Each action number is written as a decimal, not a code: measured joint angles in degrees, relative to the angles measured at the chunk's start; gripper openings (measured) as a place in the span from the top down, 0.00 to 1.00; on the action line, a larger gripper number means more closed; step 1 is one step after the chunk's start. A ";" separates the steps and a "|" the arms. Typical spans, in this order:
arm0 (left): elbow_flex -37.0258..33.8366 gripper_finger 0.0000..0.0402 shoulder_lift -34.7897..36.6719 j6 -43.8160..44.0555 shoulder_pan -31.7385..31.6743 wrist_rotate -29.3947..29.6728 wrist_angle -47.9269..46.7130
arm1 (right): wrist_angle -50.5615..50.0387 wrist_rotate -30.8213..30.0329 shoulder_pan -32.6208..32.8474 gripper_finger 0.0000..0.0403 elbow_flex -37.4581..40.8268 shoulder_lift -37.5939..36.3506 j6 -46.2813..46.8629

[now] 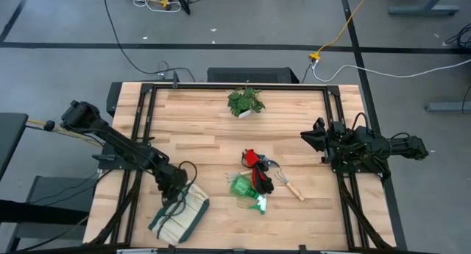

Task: Pick & Place Garden tools in Gardening bag
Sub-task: Prepare the green gardening bag

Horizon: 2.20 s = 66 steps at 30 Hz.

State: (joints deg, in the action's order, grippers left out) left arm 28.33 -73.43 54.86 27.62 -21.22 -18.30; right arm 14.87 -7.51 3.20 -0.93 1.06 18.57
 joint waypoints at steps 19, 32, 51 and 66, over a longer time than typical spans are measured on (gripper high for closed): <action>23.52 1.00 0.04 -8.90 -0.07 12.43 -32.68 | -2.37 -0.57 -0.02 0.85 0.00 0.00 0.00; 41.88 1.00 -0.61 -14.70 -4.72 28.91 -58.94 | -2.53 -0.59 -0.02 0.85 0.00 0.00 0.02; 59.66 1.00 -22.90 -31.50 -14.40 45.92 -71.28 | -3.06 -0.63 -0.02 0.85 0.00 0.00 -1.03; 62.09 1.00 -30.55 -27.31 -8.48 41.41 -71.77 | -6.04 -0.63 -0.02 0.85 0.00 -0.02 -1.05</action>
State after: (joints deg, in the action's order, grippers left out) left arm 90.41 -103.98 27.55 19.13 20.19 -90.07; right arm 8.83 -8.14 3.18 -0.93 1.04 17.52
